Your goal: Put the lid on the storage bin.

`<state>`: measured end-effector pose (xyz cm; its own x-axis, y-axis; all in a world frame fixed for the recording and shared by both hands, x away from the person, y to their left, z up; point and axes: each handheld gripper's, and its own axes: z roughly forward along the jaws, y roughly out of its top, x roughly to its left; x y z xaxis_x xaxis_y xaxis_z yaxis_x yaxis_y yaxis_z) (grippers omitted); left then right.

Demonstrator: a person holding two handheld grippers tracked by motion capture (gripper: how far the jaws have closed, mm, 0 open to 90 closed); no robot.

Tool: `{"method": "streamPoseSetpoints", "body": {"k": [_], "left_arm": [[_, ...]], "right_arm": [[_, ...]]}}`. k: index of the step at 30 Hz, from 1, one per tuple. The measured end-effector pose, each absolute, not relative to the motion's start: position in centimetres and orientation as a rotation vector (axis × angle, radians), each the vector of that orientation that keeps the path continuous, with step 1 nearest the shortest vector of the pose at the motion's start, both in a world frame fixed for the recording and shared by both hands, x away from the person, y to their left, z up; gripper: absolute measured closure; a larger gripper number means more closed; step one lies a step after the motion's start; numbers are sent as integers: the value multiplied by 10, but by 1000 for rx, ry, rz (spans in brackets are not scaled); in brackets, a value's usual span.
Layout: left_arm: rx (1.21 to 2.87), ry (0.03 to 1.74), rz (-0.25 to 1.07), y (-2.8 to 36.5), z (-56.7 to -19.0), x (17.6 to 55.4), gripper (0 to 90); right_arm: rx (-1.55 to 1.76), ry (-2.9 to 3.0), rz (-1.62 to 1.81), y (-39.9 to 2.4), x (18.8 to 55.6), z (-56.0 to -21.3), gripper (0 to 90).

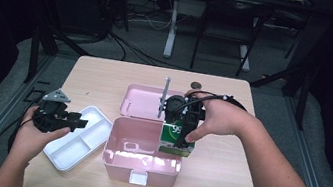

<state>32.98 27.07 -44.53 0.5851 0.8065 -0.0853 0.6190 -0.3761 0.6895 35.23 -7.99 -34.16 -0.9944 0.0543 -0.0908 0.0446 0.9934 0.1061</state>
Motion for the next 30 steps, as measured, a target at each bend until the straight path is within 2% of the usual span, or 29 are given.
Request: {"method": "streamPoseSetpoints", "body": {"k": [2,10,30], "left_arm": [[2120,1128,335,271,-445,330,557],[2120,1127,322,271,-445,330,546],[2128,1121,331,272,-444,330,542]], "right_arm": [[78,3044,166,-79,352,-342,169],[53,3046,163,-73,351,-344,169],[25,3061,94,-55,350,-363,168]]}}
